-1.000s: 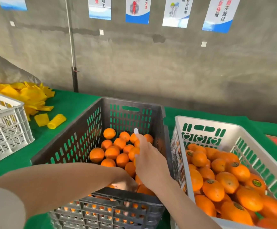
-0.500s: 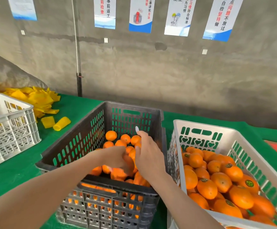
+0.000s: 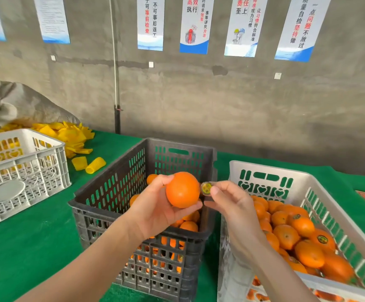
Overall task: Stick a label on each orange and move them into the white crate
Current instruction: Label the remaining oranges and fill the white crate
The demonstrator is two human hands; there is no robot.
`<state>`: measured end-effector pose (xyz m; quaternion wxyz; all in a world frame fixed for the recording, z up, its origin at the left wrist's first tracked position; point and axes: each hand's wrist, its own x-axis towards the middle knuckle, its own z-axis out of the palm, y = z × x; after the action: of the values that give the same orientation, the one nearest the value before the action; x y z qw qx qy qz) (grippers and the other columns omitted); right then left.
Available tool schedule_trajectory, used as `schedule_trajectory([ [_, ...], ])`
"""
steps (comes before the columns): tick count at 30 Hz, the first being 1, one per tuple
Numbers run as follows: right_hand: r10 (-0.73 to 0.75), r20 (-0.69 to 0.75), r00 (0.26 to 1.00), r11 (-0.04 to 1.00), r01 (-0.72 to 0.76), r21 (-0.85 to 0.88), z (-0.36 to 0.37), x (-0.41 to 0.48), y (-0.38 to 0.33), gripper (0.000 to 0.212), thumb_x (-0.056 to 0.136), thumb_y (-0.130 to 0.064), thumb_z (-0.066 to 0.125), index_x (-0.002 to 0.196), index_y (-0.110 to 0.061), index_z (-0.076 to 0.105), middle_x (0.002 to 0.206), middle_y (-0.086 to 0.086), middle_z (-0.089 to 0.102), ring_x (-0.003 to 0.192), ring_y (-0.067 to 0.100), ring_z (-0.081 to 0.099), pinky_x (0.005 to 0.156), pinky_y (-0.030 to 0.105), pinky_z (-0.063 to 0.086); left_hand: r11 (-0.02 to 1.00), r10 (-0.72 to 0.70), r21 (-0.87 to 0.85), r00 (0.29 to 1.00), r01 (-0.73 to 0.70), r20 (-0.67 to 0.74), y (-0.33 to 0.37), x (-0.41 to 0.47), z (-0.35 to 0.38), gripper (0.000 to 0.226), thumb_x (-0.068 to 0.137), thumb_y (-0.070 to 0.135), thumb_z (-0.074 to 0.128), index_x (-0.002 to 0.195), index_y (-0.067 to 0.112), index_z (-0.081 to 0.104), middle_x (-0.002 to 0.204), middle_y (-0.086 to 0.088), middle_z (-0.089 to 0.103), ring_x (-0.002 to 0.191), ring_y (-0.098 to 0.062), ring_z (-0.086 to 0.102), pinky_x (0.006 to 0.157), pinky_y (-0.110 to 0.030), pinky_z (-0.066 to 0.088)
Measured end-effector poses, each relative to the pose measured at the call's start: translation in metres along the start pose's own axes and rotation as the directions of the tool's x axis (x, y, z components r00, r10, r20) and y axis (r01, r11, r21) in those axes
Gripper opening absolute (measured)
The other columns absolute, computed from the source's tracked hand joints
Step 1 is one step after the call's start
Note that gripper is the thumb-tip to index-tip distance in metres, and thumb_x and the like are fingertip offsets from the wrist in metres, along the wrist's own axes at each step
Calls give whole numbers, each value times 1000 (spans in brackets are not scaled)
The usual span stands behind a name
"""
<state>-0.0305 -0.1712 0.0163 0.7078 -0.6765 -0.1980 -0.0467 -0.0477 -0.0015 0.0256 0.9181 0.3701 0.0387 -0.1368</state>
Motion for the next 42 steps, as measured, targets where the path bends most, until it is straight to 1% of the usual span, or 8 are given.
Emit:
schedule_trajectory([
  [4, 6, 80, 997, 1000, -6, -2, -22, -24, -14, 18, 87, -18, 56, 95, -5, 66, 101, 5, 70, 99, 18, 65, 90, 37, 53, 999, -7, 48, 999, 5, 33, -21, -6, 20, 63, 78, 33, 60, 134, 6, 48, 126, -22, 60, 94, -36, 66, 63, -36, 58],
  [11, -76, 204, 976, 907, 153, -392, -51, -50, -27, 18, 91, -9, 56, 77, -20, 55, 101, 4, 55, 96, 3, 50, 79, 12, 41, 978, -4, 208, 1000, 5, -8, -55, -7, 44, 52, 75, 36, 57, 124, 16, 54, 109, -14, 63, 81, -26, 60, 64, -30, 45],
  [18, -139, 232, 963, 818, 244, -521, -66, -57, -31, 9, 91, -12, 57, 82, -11, 59, 107, -2, 50, 106, 3, 45, 95, 29, 41, 973, -4, 230, 1000, 0, 20, -77, -6, 55, 41, 70, 36, 60, 107, 18, 61, 82, -7, 72, 68, -20, 66, 63, -30, 45],
  [25, -193, 215, 957, 744, 286, -604, -74, -58, -29, 9, 91, -15, 57, 83, -10, 57, 104, -1, 49, 103, 0, 43, 89, 26, 41, 983, 7, 184, 999, -16, 54, -87, -6, 62, 45, 67, 34, 64, 109, 18, 59, 82, -7, 72, 68, -19, 68, 55, -31, 53],
  [33, -272, 110, 956, 679, 272, -682, -77, -62, -22, 19, 81, -26, 71, 77, -17, 54, 91, -4, 54, 88, 6, 48, 73, 24, 41, 977, 36, 207, 998, -48, 59, -97, 3, 58, 48, 69, 33, 62, 114, 18, 58, 92, -7, 73, 79, -20, 69, 70, -34, 54],
  [35, -235, 24, 972, 669, 180, -721, -81, -63, -19, 30, 77, -44, 70, 88, -25, 51, 87, -11, 52, 82, 7, 49, 68, 25, 43, 979, 60, 193, 997, -69, 52, -99, 5, 57, 46, 69, 31, 61, 112, 18, 56, 87, -7, 73, 76, -21, 69, 67, -35, 55],
  [38, -78, 13, 997, 758, 68, -649, -88, -65, -11, 70, 72, -63, 65, 128, -33, 36, 110, -18, 51, 99, 2, 51, 78, 24, 49, 981, 53, 180, 995, -67, 86, -106, 11, 55, 46, 73, 30, 60, 116, 14, 58, 92, -10, 72, 78, -24, 70, 61, -35, 56],
  [42, -123, 165, 979, 761, 199, -618, -97, -62, 12, 75, 71, -33, 71, 137, -27, 36, 130, -9, 43, 117, 1, 41, 95, 24, 44, 976, 22, 213, 993, -46, 114, -128, 33, 64, 37, 87, 40, 53, 105, 14, 73, 104, -13, 71, 92, -27, 70, 69, -35, 58],
])
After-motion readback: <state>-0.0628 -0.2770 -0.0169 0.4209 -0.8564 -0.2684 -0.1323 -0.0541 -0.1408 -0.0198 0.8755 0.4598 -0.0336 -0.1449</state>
